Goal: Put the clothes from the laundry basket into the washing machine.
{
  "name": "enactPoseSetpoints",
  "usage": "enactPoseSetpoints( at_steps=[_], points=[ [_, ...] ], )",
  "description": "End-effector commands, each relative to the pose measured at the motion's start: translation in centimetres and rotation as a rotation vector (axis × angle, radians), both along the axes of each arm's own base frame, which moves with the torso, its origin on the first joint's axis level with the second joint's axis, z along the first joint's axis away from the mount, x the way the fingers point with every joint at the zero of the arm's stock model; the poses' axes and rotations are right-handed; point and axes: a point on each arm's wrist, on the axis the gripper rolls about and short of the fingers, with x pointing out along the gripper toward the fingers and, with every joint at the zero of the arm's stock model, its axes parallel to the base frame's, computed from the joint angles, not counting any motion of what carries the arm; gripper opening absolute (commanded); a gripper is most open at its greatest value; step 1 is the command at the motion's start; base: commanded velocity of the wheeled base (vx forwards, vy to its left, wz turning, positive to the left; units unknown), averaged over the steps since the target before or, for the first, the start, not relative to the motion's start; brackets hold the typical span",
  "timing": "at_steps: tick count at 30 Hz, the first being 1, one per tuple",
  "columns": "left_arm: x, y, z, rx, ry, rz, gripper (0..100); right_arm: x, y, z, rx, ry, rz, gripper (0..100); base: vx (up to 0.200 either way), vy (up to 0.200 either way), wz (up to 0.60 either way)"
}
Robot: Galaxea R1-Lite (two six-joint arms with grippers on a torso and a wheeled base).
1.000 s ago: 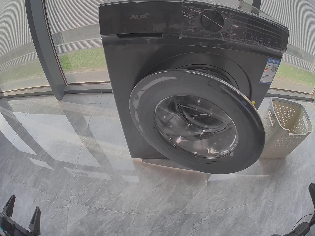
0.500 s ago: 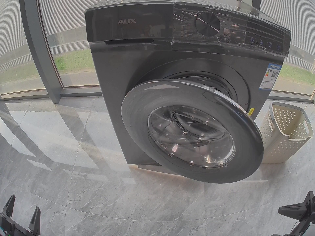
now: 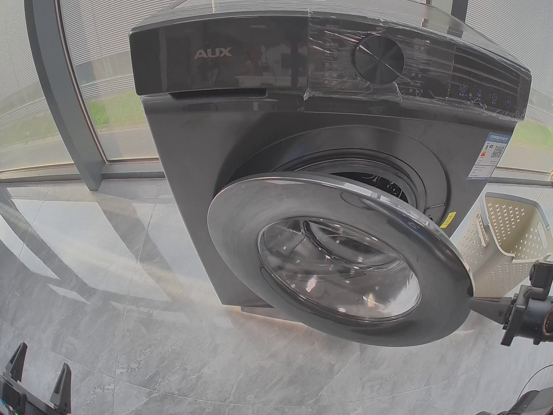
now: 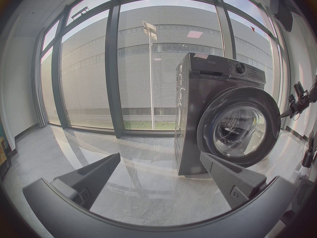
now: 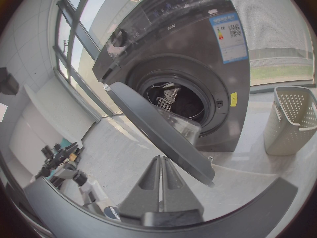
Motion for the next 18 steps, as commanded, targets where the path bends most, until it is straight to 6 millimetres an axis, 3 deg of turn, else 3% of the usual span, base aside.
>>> enactPoseSetpoints(
  at_steps=[1,5,8,18],
  points=[
    [0.0,0.0,-0.5,-0.003,0.002,0.001,100,3.2,0.3,-1.2,-0.046,0.081,-0.083,0,0.0,0.0,0.0],
    [0.0,0.0,-0.5,-0.003,0.002,0.001,100,3.8,-0.3,0.4,-0.059,-0.02,-0.182,0,0.0,0.0,0.0],
    [0.0,0.0,-0.5,-0.003,0.002,0.001,100,4.2,-1.2,0.9,-0.08,-0.054,-0.241,0,0.0,-0.2,0.0],
    [0.0,0.0,-0.5,-0.004,0.002,0.001,100,3.6,-1.4,-0.4,-0.11,-0.014,-0.238,0,0.0,-0.2,0.0]
  ],
)
